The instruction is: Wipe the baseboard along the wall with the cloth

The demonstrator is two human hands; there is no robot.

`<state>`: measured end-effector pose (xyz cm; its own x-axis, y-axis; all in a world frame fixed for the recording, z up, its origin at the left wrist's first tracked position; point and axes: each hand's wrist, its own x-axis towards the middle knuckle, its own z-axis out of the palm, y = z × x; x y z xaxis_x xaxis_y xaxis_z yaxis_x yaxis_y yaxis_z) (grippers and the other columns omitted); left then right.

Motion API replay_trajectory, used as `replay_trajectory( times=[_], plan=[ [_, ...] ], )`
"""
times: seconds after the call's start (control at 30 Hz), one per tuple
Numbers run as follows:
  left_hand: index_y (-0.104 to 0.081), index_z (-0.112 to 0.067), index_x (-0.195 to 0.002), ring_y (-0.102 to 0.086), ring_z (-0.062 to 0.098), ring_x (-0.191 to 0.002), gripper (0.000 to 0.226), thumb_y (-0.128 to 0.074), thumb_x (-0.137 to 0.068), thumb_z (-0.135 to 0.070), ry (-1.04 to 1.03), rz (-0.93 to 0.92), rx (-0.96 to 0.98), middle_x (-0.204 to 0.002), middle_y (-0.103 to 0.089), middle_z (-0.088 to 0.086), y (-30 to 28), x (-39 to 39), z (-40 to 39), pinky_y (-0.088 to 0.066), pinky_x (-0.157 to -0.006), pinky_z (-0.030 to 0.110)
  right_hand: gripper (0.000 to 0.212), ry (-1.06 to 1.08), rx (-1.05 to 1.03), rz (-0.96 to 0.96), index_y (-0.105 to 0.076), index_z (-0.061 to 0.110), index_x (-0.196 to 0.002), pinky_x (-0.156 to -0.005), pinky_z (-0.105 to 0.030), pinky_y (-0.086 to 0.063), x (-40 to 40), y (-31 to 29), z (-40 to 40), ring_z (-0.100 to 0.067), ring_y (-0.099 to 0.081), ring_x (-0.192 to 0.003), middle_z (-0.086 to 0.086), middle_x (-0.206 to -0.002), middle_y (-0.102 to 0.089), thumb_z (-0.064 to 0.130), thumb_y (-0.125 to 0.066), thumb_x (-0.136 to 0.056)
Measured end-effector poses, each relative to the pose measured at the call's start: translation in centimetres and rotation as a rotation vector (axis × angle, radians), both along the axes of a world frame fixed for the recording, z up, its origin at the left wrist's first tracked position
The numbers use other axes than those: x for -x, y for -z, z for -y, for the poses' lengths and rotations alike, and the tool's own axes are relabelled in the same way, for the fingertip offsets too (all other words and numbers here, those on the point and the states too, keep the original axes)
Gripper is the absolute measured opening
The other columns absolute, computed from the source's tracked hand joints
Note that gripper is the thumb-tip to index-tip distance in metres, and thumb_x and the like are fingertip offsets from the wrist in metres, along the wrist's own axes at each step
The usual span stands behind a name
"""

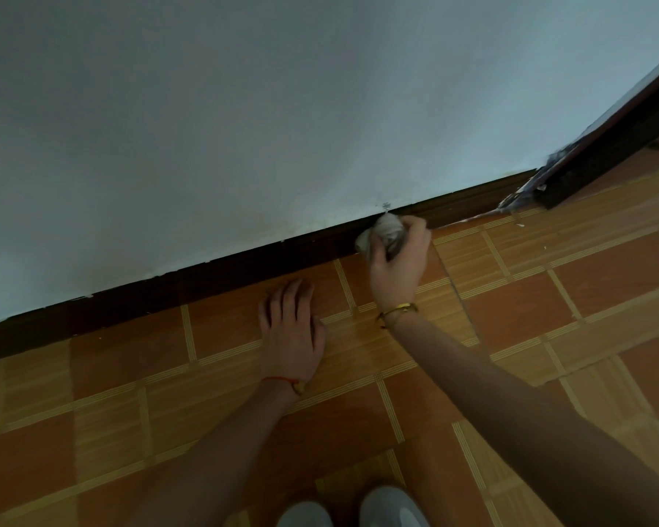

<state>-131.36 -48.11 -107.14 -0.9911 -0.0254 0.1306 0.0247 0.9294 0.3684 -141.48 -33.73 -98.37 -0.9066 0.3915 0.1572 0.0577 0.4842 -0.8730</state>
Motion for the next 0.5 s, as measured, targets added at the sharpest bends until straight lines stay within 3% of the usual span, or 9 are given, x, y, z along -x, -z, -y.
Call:
replay_trajectory(
  times=[0.13, 0.23, 0.3, 0.4, 0.5],
  plan=[
    [-0.049, -0.01, -0.144, -0.044, 0.034, -0.133, 0.053, -0.039, -0.095, -0.029, 0.0, 0.022, 0.01, -0.145, -0.048, 0.012, -0.1, 0.0, 0.0, -0.028, -0.115, 0.059, 0.032, -0.057, -0.002, -0.015, -0.05, 0.003, -0.108, -0.069, 0.0, -0.038, -0.9, 0.1, 1.1, -0.002, -0.046, -0.084, -0.009, -0.108, -0.046, -0.004, -0.065, -0.081],
    [-0.048, -0.011, -0.145, -0.042, 0.033, -0.135, 0.053, -0.039, -0.096, -0.029, 0.005, 0.041, 0.006, -0.147, -0.047, 0.011, 0.0, -0.1, 0.1, -0.026, -0.117, 0.058, 0.033, 0.109, 0.047, 0.056, -0.049, 0.006, -0.115, -0.069, -0.006, -0.042, 0.8, -1.1, -1.4, -0.006, -0.048, -0.097, -0.009, -0.119, -0.047, 0.0, -0.062, -0.086],
    [-0.048, -0.01, -0.145, -0.041, 0.032, -0.136, 0.053, -0.039, -0.096, -0.028, 0.001, 0.049, 0.005, -0.148, -0.047, 0.011, 0.0, -0.1, 0.0, -0.026, -0.117, 0.058, 0.033, 0.219, 0.067, 0.065, -0.047, 0.004, -0.117, -0.073, -0.012, -0.046, 2.3, -1.7, -3.9, -0.011, -0.049, -0.1, -0.011, -0.122, -0.047, 0.003, -0.06, -0.087],
    [-0.049, -0.01, -0.144, -0.043, 0.033, -0.135, 0.053, -0.038, -0.095, -0.028, -0.01, 0.045, 0.003, -0.146, -0.049, 0.012, -0.2, 0.0, -0.2, -0.028, -0.116, 0.059, 0.031, 0.19, 0.021, 0.036, -0.047, 0.004, -0.115, -0.081, -0.025, -0.051, 3.1, -1.7, -5.8, -0.016, -0.053, -0.097, -0.014, -0.118, -0.048, 0.004, -0.06, -0.087],
    [-0.05, -0.01, -0.142, -0.043, 0.033, -0.134, 0.053, -0.039, -0.094, -0.028, -0.023, 0.032, 0.011, -0.144, -0.05, 0.012, -0.1, 0.1, -0.4, -0.029, -0.116, 0.059, 0.032, 0.049, -0.022, 0.072, -0.047, 0.006, -0.115, -0.076, -0.012, -0.048, 1.9, -1.2, -4.0, -0.012, -0.052, -0.099, -0.011, -0.118, -0.048, 0.005, -0.062, -0.087]
  ],
)
